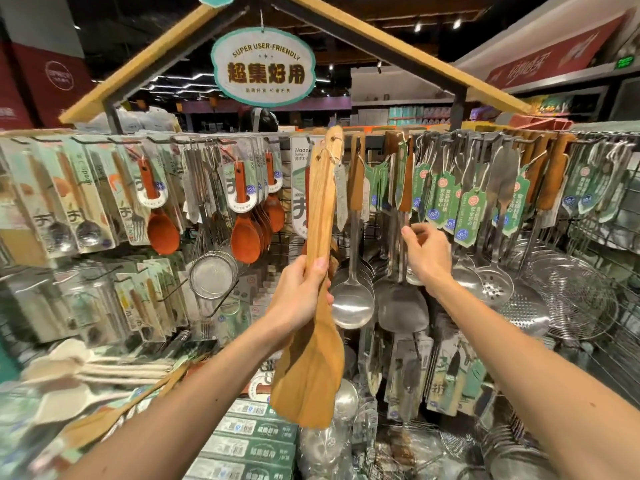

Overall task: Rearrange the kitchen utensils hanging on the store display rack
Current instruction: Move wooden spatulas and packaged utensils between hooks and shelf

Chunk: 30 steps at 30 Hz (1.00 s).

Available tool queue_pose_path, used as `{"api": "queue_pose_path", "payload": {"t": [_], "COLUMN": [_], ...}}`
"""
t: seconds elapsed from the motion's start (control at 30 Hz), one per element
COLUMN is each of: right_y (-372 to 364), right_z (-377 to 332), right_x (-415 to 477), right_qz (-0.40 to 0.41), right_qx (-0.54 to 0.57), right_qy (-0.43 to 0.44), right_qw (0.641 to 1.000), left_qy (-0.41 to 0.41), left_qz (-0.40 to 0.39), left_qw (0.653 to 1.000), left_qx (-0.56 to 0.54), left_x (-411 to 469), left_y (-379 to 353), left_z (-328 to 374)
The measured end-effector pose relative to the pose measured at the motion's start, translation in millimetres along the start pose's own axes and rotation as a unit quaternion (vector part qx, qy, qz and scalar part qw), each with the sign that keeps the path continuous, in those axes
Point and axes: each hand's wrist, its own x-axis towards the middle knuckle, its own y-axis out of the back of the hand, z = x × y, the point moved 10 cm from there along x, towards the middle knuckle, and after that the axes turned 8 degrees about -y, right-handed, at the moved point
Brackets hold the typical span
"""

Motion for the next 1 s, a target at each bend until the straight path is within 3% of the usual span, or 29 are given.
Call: {"api": "queue_pose_path", "payload": {"t": [0.1,0.2,0.27,0.37,0.5,0.63,0.83,1.0], "right_y": [8,-27,-58,-84,-98,-118,-151,-183], "right_z": [4,1,-8,-21,-23,-24,-26,-18], "right_x": [-39,-102,-149,-199,-220,-234,-247,-248], "right_qz": [0.030,-0.129,-0.258,-0.357,-0.361,-0.364,-0.350,-0.309], "right_qx": [0.037,0.067,0.079,0.137,0.154,0.129,0.169,0.107], "right_qy": [0.005,0.026,0.042,0.038,0.036,0.044,0.005,-0.010], "right_qw": [0.999,0.989,0.962,0.923,0.919,0.921,0.921,0.945], "left_qy": [0.017,0.037,0.042,0.038,0.052,0.042,0.057,0.098], "left_qz": [-0.012,-0.027,-0.043,-0.051,-0.058,-0.014,0.041,0.090], "left_qw": [1.000,0.999,0.998,0.998,0.997,0.996,0.997,0.991], "left_qx": [-0.012,-0.011,-0.011,-0.014,0.005,0.078,0.040,0.020], "left_x": [-18,-41,-56,-76,-94,-106,-116,-104], "left_y": [2,3,1,3,23,63,120,172], "left_z": [-12,-28,-39,-47,-55,-60,-77,-105]}}
